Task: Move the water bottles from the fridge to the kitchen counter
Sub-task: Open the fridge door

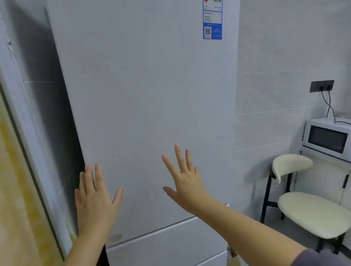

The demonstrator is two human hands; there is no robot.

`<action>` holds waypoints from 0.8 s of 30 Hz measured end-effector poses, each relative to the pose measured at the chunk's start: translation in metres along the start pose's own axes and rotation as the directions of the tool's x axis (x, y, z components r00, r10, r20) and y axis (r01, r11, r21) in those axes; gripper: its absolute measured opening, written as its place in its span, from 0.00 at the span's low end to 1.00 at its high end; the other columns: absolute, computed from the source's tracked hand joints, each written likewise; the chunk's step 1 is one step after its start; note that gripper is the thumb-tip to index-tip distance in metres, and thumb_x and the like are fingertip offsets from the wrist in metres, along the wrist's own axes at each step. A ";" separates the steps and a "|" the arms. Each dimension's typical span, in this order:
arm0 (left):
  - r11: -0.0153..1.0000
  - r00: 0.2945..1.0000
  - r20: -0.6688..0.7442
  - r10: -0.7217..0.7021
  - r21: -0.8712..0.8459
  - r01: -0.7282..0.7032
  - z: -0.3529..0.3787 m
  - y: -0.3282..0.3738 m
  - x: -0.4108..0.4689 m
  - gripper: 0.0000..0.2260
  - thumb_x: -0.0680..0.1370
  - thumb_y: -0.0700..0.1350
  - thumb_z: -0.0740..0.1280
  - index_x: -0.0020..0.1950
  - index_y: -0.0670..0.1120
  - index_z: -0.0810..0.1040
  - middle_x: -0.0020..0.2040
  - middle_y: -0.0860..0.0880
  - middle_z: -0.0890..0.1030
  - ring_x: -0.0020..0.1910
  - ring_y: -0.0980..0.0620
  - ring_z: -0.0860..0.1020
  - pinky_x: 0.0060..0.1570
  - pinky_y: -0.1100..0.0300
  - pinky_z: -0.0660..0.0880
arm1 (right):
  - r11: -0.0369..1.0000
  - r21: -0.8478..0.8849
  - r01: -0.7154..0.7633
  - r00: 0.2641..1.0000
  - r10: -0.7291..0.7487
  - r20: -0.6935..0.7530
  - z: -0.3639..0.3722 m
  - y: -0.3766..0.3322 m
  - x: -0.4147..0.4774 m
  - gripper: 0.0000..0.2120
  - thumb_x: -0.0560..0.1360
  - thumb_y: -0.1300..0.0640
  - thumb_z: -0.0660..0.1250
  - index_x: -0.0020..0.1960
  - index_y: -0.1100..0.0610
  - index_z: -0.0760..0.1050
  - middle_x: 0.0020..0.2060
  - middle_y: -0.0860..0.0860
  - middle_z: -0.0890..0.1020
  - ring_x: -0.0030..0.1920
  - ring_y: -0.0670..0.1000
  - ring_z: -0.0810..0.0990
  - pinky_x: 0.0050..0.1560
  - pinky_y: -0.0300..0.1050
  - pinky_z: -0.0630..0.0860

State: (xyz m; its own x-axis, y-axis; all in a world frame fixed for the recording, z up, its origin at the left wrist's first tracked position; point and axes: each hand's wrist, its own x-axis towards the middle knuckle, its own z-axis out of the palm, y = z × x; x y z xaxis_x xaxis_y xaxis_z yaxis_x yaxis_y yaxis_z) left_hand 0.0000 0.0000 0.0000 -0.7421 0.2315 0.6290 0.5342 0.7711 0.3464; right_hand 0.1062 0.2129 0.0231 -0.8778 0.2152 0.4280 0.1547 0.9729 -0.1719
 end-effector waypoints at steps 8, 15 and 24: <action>0.932 1.000 0.027 -0.016 -0.360 0.025 0.005 -0.025 0.053 0.45 0.76 0.46 0.71 0.79 0.50 0.39 0.80 0.44 0.48 0.77 0.43 0.54 0.71 0.45 0.62 | 0.992 -0.087 -0.090 0.996 0.088 -0.031 0.020 -0.021 0.062 0.51 0.76 0.44 0.70 0.77 0.39 0.29 0.72 0.51 0.21 0.75 0.65 0.27 0.69 0.75 0.59; 0.850 0.988 -0.021 -0.153 -0.513 0.121 0.004 -0.030 0.076 0.42 0.75 0.43 0.72 0.79 0.54 0.47 0.70 0.44 0.64 0.66 0.43 0.70 0.62 0.45 0.71 | 0.980 -0.124 -0.155 0.988 0.154 -0.012 0.030 -0.020 0.087 0.57 0.73 0.43 0.72 0.75 0.41 0.25 0.69 0.53 0.18 0.74 0.69 0.28 0.69 0.75 0.60; 0.787 0.974 0.037 -0.222 -0.582 0.202 0.002 -0.034 0.083 0.34 0.72 0.41 0.75 0.73 0.47 0.62 0.68 0.45 0.69 0.63 0.46 0.72 0.60 0.48 0.72 | 0.978 -0.134 -0.159 0.987 0.158 -0.020 0.034 -0.019 0.088 0.58 0.73 0.43 0.73 0.71 0.41 0.21 0.68 0.55 0.18 0.74 0.70 0.27 0.68 0.76 0.59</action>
State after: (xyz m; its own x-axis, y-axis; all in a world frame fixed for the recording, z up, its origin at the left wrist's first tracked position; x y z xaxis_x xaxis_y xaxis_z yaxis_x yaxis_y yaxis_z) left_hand -0.0807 -0.0061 0.0392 -0.8568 0.0766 0.5099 0.5067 0.3085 0.8050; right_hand 0.0109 0.2105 0.0338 -0.8329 0.3677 0.4136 0.3516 0.9287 -0.1177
